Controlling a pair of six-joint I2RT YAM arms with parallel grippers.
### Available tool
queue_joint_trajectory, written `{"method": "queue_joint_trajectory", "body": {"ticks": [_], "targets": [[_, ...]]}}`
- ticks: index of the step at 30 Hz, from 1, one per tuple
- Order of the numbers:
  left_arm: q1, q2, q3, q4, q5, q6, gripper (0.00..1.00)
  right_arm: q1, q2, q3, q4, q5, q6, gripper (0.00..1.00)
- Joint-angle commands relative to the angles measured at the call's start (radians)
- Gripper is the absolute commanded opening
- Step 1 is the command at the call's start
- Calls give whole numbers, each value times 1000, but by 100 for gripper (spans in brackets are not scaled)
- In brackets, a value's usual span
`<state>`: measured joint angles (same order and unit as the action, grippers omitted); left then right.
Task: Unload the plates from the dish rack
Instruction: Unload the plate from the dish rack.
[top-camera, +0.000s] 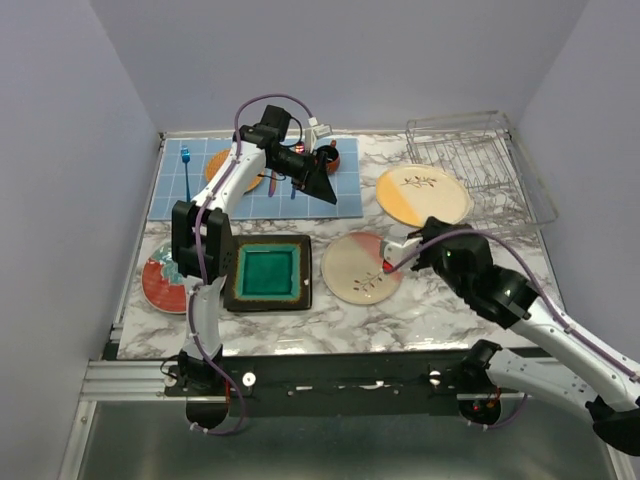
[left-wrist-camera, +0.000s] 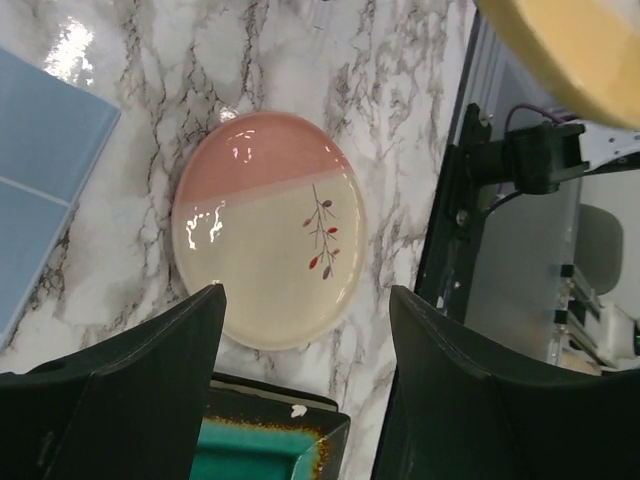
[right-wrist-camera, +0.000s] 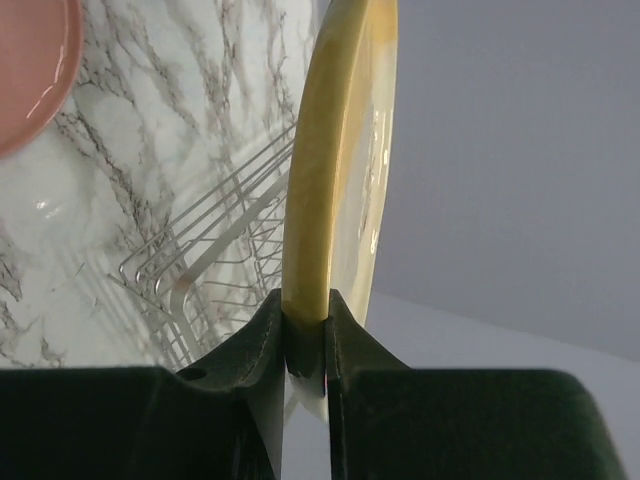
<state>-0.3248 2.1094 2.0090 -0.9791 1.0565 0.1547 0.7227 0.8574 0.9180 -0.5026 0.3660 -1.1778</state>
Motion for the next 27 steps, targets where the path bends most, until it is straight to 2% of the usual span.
{"method": "queue_joint_trajectory", "body": {"ticks": [1,6,7,10,21,27], "targets": [[9,21,27,-72,177,-36,75,158,-122,-186,364,208,-325,1],[7,21,-13,23,252,-150,75,276,-188,-387,493,232,-451,1],[7,24,-15,40,249,-177,75,287,-195,-415,563,229,-495,1],[4,35,-6,51,247,-187,75,331,-208,-485,637,225,-546,1],[-23,113,8,3,198,-86,74,448,-201,-536,743,257,-574,1],[-49,139,43,5,215,-95,73,494,-205,-548,757,280,-565,1]]}}
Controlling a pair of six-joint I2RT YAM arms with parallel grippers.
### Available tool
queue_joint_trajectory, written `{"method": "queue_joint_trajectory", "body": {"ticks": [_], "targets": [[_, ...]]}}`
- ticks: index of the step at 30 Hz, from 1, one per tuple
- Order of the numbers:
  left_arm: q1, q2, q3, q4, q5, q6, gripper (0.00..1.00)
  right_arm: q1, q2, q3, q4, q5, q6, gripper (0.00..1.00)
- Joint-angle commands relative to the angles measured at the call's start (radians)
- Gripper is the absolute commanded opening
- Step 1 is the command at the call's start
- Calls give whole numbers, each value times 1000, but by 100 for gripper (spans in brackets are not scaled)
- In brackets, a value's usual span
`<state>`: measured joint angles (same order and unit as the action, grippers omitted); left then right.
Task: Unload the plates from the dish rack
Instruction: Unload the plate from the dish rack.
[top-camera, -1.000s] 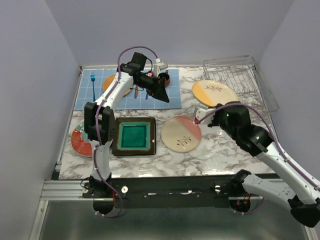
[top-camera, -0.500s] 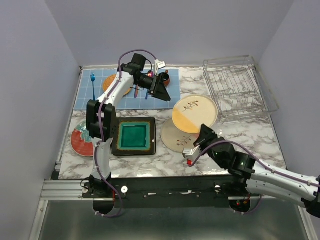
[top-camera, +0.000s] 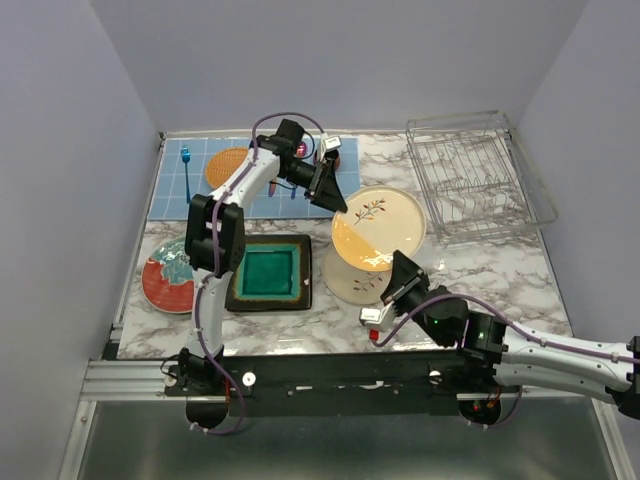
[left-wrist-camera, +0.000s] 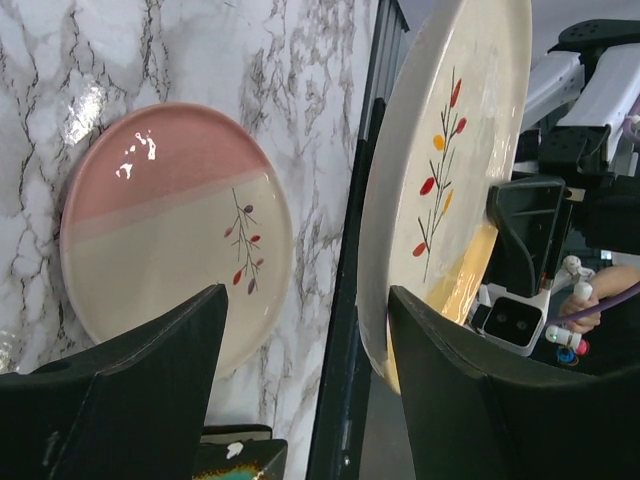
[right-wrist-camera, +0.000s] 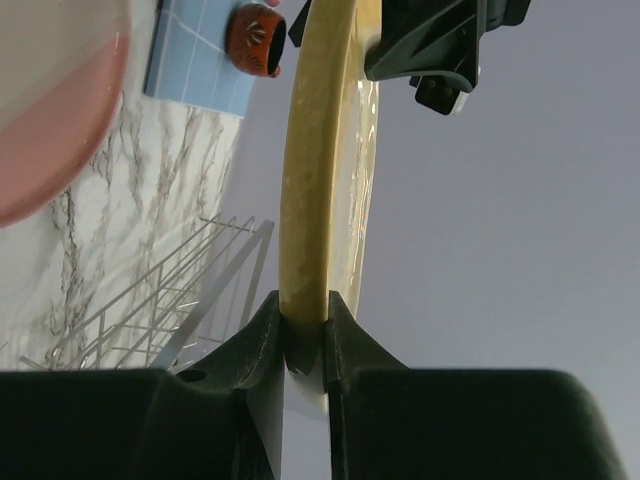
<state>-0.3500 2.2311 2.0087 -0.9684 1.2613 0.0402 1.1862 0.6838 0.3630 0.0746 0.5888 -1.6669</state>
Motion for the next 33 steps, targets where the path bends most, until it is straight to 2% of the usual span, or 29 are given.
{"method": "queue_joint_trajectory", "body": {"ticks": [1,14,18,20,23,28,33], "targets": [[-29,18,44,0,10,15,73,33,-32,2,183,57,-76,1],[-64,22,50,33,79,-26,70,64,-44,-71,231,29,-94,1],[-70,9,-1,59,128,-37,61,64,-52,-94,235,22,-97,1],[-72,-2,-43,98,150,-88,54,66,-56,-102,235,20,-96,1],[-75,-4,-62,102,155,-80,42,64,-64,-119,251,13,-109,1],[-87,-5,-97,103,156,-74,33,66,-70,-125,264,11,-129,1],[-107,-4,-102,111,170,-91,33,66,-75,-151,306,-6,-166,1]]}}
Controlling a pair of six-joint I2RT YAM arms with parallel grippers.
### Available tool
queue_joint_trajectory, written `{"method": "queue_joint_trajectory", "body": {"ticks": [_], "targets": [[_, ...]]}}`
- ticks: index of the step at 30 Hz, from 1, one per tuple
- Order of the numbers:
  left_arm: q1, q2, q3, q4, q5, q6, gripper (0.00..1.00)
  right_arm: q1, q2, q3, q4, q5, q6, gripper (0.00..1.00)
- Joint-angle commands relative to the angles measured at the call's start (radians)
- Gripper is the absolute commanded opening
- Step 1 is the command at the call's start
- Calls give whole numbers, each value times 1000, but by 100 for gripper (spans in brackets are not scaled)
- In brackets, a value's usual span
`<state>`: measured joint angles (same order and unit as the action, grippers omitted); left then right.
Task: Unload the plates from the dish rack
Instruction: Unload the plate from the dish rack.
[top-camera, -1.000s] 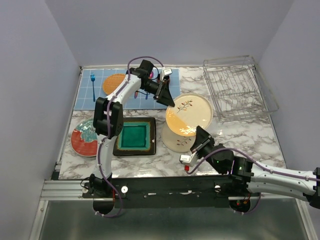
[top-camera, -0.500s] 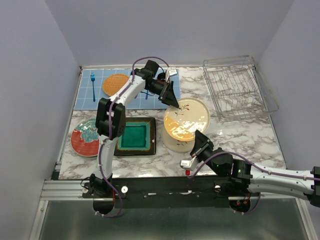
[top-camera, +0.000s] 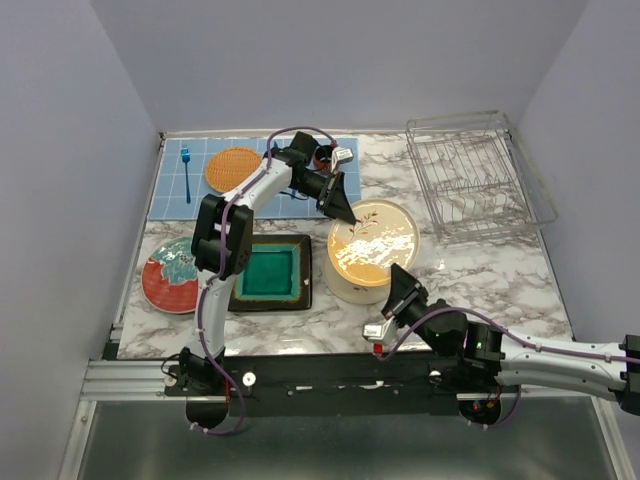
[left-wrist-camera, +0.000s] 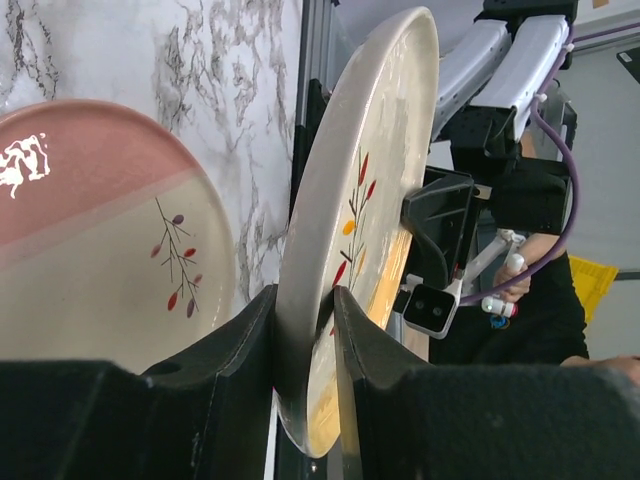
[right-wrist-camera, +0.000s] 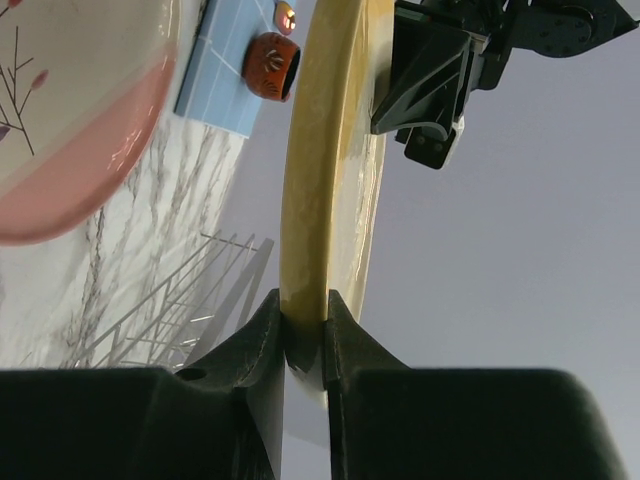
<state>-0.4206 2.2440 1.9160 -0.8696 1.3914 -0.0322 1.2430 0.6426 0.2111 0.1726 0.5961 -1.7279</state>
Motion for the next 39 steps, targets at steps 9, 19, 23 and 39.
{"method": "queue_joint_trajectory", "body": {"ticks": [9,19,23,39], "targets": [[-70,-64,-110,162,98,-147,30,9,-43,-18,232,-21,-136,1],[-106,-121,-201,293,152,-259,0,7,-38,-26,240,-30,-157,1],[-119,-156,-218,290,158,-264,0,9,-43,-38,223,-18,-142,1],[-124,-179,-167,115,216,-115,0,7,-63,-157,82,-27,16,34]]}}
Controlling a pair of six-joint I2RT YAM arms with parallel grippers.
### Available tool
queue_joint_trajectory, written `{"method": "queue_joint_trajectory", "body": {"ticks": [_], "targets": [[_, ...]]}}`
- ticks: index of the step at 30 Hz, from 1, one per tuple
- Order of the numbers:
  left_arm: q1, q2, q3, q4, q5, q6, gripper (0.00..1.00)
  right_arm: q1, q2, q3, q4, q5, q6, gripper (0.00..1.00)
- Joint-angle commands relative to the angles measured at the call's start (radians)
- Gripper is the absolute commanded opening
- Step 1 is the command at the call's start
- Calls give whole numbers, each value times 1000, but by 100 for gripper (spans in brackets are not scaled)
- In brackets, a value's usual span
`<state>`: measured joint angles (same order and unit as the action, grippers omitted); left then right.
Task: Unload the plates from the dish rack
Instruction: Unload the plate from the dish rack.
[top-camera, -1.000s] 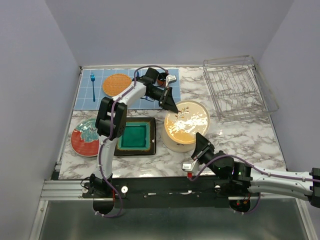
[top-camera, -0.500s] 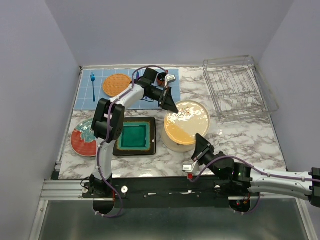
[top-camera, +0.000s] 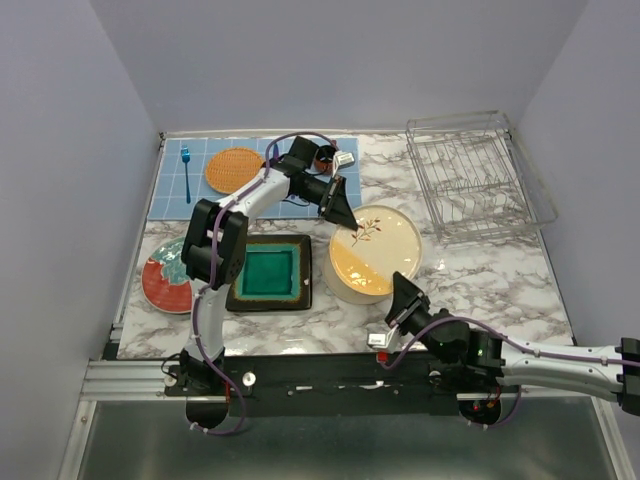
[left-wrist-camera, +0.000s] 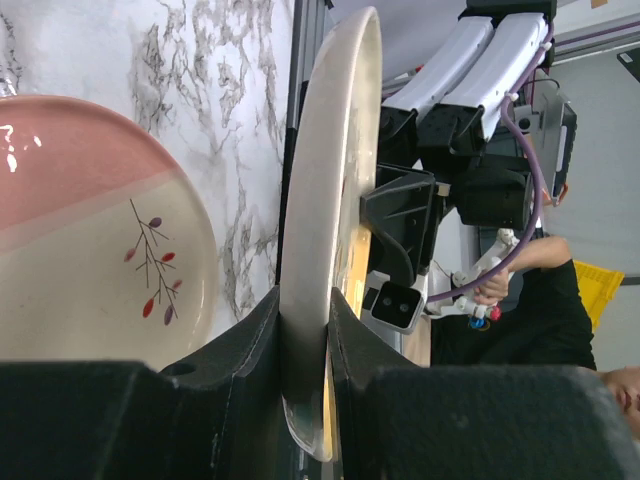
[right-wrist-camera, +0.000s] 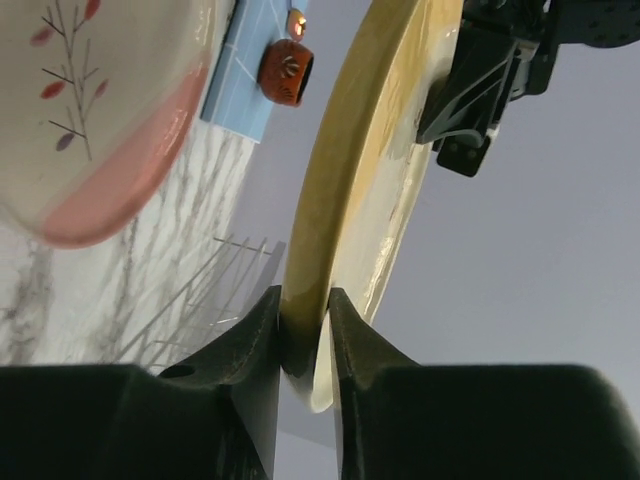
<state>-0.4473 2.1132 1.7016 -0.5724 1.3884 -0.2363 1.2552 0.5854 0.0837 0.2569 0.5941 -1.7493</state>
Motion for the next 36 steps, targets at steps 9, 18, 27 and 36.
{"method": "queue_joint_trajectory", "body": {"ticks": [9,18,27,36], "targets": [[-97,-32,118,-391,264,232,0,-4,-4,-67,-16,-56,73,43],[-80,30,184,-535,241,391,0,-5,10,-44,-5,-63,73,45],[-45,162,293,-659,201,489,0,-5,11,-21,-33,-68,77,12],[-39,195,294,-670,221,500,0,-4,-12,-39,-28,-65,73,45]]}}
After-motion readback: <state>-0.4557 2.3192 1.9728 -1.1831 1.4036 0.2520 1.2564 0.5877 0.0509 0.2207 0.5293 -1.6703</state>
